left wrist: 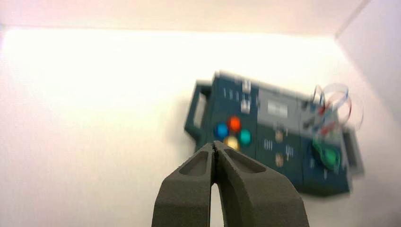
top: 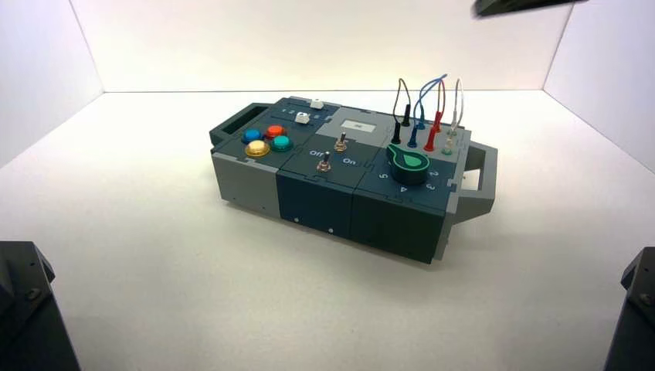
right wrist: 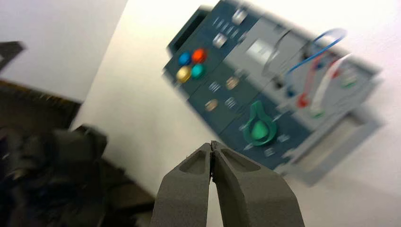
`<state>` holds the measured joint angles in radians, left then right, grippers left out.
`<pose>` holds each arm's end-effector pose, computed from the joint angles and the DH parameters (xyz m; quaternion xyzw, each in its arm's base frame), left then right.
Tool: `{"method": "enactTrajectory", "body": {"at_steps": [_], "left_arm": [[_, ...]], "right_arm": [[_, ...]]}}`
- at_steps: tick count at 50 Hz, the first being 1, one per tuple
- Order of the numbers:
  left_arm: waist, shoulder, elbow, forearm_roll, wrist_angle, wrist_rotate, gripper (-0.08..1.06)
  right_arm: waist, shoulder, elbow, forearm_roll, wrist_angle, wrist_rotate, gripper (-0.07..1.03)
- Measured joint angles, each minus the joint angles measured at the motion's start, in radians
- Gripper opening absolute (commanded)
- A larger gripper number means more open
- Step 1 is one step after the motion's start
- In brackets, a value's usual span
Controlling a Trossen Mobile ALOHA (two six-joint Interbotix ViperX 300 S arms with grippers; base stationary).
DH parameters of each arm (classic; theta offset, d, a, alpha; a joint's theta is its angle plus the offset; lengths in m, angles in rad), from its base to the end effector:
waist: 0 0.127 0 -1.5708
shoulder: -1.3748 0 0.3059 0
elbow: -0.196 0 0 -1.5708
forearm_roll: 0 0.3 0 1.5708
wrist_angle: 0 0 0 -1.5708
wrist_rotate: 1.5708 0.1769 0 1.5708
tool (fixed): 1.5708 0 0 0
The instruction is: Move the box away.
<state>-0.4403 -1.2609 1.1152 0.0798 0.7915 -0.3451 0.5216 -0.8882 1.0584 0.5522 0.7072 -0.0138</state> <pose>0.1585 -0.0636 0.2127 -0.0570 0.3297 -0.1347 0.9327 0.1576 0.1601 0.1925 0.1429 0.4606 0.2977 0.8239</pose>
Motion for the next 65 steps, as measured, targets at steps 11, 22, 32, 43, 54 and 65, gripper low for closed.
{"method": "enactTrajectory", "body": {"at_steps": [11, 22, 32, 43, 54, 65], "left_arm": [[-0.064, 0.089, -0.061, -0.002, 0.107, 0.012, -0.03], [-0.086, 0.25, -0.143, -0.003, 0.164, 0.075, -0.03], [-0.097, 0.39, -0.178, -0.003, 0.166, 0.124, -0.03], [-0.132, 0.528, -0.193, -0.005, 0.126, 0.189, -0.03], [-0.152, 0.627, -0.195, -0.005, 0.101, 0.232, -0.03], [-0.176, 0.693, -0.198, -0.006, 0.077, 0.259, -0.03]], "right_arm": [[0.091, 0.044, 0.037, 0.121, -0.037, 0.002, -0.02], [0.097, 0.048, 0.089, 0.164, -0.044, 0.002, -0.02], [0.098, 0.067, 0.109, 0.176, -0.043, 0.002, -0.02], [0.135, 0.124, 0.112, 0.183, -0.043, 0.002, -0.02], [0.172, 0.196, 0.112, 0.193, -0.052, 0.002, -0.02], [0.187, 0.25, 0.112, 0.206, -0.054, 0.0, -0.02]]}}
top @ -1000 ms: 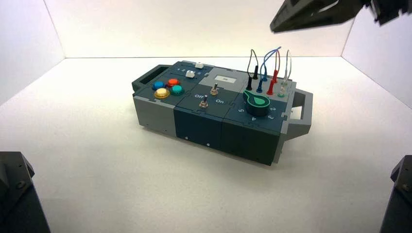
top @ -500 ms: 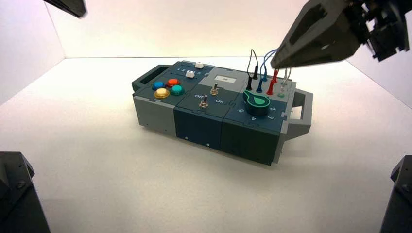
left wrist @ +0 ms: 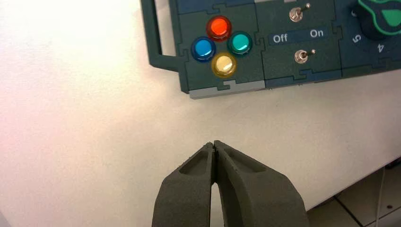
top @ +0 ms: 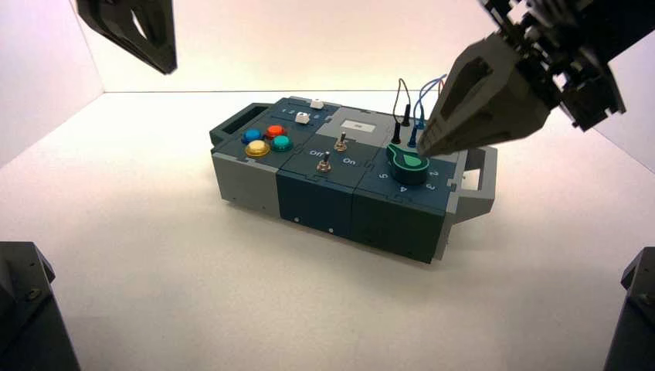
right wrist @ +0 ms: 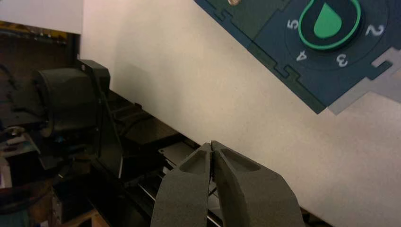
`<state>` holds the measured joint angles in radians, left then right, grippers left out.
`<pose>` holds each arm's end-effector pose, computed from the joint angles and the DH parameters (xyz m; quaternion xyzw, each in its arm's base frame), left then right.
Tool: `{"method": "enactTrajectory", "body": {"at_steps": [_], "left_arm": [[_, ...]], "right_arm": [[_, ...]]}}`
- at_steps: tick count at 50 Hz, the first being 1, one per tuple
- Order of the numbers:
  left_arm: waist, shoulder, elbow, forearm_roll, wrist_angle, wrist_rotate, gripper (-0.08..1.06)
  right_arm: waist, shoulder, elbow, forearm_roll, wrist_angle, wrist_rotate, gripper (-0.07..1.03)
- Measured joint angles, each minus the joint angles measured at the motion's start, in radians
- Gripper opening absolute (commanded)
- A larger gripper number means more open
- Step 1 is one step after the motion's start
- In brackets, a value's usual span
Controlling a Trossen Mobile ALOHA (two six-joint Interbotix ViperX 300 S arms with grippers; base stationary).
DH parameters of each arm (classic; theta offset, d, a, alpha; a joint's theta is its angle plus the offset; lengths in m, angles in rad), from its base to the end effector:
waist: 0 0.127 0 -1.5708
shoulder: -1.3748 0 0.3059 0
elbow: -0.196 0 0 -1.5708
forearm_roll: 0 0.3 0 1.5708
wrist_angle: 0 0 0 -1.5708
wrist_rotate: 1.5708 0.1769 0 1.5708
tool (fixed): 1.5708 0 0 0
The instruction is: Move the box away.
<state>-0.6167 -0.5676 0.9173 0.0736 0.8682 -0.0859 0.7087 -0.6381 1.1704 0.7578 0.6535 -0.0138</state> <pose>0.1950 -0.1261 0.1436 0.1735 0.5437 -0.2166 0.7921 0.1106 0.1921 0.1126 0.1612 0.6130 0.2926 0.7160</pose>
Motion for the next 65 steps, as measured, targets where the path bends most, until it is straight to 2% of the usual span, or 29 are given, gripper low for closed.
{"method": "enactTrajectory", "body": {"at_steps": [10, 17, 21, 32, 41, 48, 65], "left_arm": [[-0.031, 0.086, -0.003, -0.015, -0.044, 0.041, -0.03], [-0.038, 0.161, -0.005, -0.035, -0.069, 0.095, -0.03], [-0.038, 0.196, -0.005, -0.044, -0.074, 0.114, -0.03], [-0.044, 0.279, -0.028, -0.072, -0.086, 0.13, -0.03], [-0.048, 0.334, -0.035, -0.106, -0.118, 0.13, -0.03], [-0.051, 0.359, -0.035, -0.121, -0.132, 0.13, -0.03], [-0.074, 0.439, -0.015, -0.124, -0.138, 0.133, -0.03]], "right_arm": [[0.002, 0.038, 0.003, 0.006, -0.002, 0.0, -0.02], [0.002, 0.08, 0.014, 0.012, -0.003, 0.0, -0.02], [0.002, 0.106, 0.014, 0.014, -0.005, -0.003, -0.02], [0.002, 0.181, 0.002, 0.018, -0.005, -0.005, -0.02], [0.002, 0.236, -0.012, 0.02, -0.006, -0.008, -0.02], [0.005, 0.244, -0.014, 0.02, -0.015, -0.009, -0.02], [0.002, 0.25, -0.014, 0.025, -0.032, -0.009, -0.02]]}}
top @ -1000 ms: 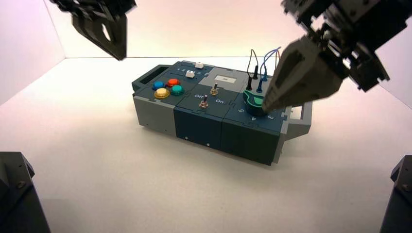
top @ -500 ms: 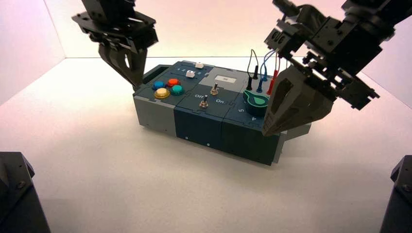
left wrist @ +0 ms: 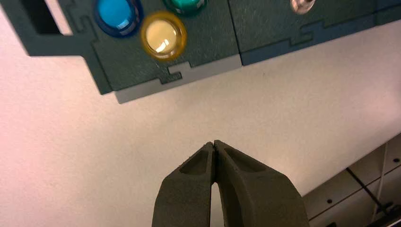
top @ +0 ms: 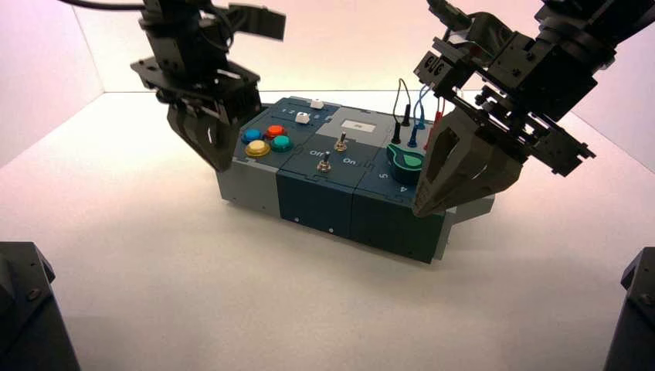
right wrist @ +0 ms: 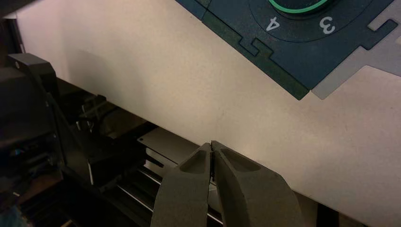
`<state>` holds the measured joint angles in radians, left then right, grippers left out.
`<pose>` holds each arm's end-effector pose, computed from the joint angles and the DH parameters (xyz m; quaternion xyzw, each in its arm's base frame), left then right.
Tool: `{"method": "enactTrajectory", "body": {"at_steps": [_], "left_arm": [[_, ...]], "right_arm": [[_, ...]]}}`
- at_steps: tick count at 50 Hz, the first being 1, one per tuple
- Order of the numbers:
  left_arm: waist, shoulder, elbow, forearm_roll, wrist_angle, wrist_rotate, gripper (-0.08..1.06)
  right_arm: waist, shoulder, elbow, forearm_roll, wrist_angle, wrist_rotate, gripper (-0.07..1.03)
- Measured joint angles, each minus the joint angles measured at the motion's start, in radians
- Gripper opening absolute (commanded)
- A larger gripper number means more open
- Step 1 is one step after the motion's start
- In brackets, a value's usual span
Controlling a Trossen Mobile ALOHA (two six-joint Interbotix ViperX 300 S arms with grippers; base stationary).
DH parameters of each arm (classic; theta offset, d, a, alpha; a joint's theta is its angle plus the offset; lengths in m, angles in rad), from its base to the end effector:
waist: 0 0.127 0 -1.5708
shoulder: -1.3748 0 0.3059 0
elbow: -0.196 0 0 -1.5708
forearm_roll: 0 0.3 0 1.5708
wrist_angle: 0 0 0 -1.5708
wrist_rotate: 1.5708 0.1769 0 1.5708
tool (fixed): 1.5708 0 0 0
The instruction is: Move the box away.
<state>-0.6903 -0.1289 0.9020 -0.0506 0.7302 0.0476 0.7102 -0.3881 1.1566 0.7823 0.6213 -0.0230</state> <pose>0.1869 -0.1621 0.0463 0.2235 0.6449 -0.2620 0.6823 0.1119 0.1919 0.0663 0.1429 0.6846 0.2285 0.6772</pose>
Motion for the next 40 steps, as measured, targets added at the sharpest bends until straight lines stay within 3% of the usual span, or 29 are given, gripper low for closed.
{"method": "enactTrajectory", "body": {"at_steps": [15, 40], "left_arm": [[-0.005, 0.052, -0.002, 0.0, -0.012, 0.002, -0.03], [-0.005, 0.156, -0.055, 0.0, -0.046, 0.002, -0.03]], "right_arm": [[0.003, 0.067, -0.006, 0.0, -0.002, -0.009, -0.02], [0.0, 0.242, -0.092, -0.011, -0.008, -0.028, -0.02]]}}
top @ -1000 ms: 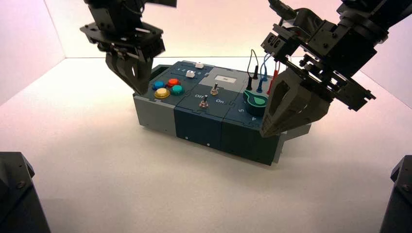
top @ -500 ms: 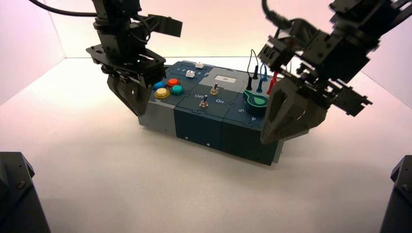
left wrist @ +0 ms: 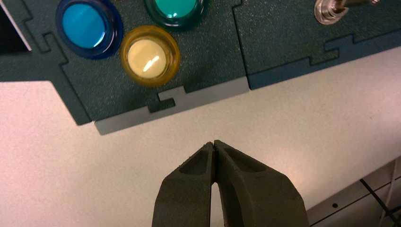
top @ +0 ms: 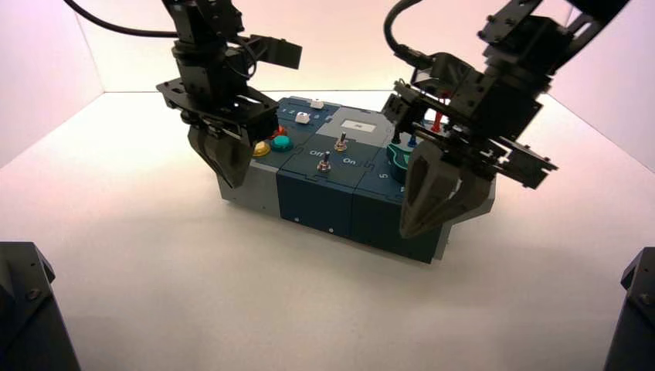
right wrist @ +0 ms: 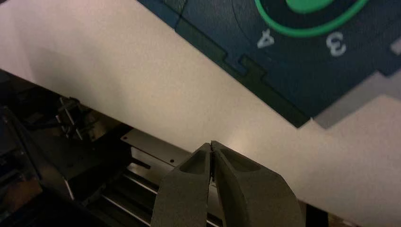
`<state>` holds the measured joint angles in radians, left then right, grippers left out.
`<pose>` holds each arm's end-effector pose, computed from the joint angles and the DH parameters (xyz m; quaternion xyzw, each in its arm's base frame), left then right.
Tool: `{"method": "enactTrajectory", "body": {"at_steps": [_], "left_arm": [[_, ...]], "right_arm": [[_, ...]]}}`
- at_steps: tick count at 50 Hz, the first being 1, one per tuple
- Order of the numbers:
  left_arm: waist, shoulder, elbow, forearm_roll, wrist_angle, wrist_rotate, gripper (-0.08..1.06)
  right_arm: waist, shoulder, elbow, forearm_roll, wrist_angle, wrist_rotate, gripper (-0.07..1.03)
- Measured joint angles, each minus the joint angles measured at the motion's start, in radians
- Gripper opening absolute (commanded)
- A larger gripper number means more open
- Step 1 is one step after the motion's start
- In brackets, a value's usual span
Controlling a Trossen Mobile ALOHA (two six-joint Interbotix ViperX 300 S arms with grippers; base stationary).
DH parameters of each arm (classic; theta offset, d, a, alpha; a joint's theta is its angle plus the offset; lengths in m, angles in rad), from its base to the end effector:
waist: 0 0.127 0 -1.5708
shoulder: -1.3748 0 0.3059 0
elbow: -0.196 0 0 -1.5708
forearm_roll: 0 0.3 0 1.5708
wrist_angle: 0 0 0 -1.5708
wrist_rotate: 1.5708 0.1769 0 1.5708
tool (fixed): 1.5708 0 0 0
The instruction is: Move the box away.
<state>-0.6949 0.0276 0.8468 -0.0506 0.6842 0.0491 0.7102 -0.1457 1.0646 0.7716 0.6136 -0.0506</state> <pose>0.1980 -0.1724 0.0183 0.2319 0.6631 -0.2563 0.6640 0.1259 0.2019 0.0348 0.1090 0.7269 0.1969 0.6488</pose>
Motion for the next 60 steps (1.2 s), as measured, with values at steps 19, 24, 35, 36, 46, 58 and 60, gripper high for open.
{"method": "enactTrajectory", "body": {"at_steps": [19, 24, 35, 36, 46, 58, 60], "left_arm": [[-0.002, 0.035, -0.003, 0.006, -0.02, 0.0, -0.03], [-0.002, 0.034, -0.003, 0.006, -0.02, 0.0, -0.03], [0.0, 0.034, -0.005, 0.008, -0.025, 0.0, -0.03], [-0.002, 0.034, -0.005, 0.009, -0.025, 0.0, -0.03], [-0.002, 0.035, -0.011, 0.011, -0.037, 0.0, -0.03], [-0.002, 0.034, -0.018, 0.012, -0.06, 0.0, -0.03], [-0.002, 0.035, -0.02, 0.012, -0.063, 0.0, -0.03]], "right_arm": [[0.0, 0.078, -0.031, -0.041, -0.064, 0.0, -0.02], [-0.002, 0.103, -0.04, -0.055, -0.08, 0.0, -0.02], [0.0, 0.14, -0.06, -0.067, -0.098, 0.0, -0.02], [0.003, 0.143, -0.061, -0.069, -0.1, 0.0, -0.02], [0.008, 0.161, -0.08, -0.077, -0.117, 0.0, -0.02], [0.005, 0.166, -0.087, -0.094, -0.149, 0.0, -0.02], [0.005, 0.166, -0.086, -0.095, -0.15, 0.0, -0.02]]}}
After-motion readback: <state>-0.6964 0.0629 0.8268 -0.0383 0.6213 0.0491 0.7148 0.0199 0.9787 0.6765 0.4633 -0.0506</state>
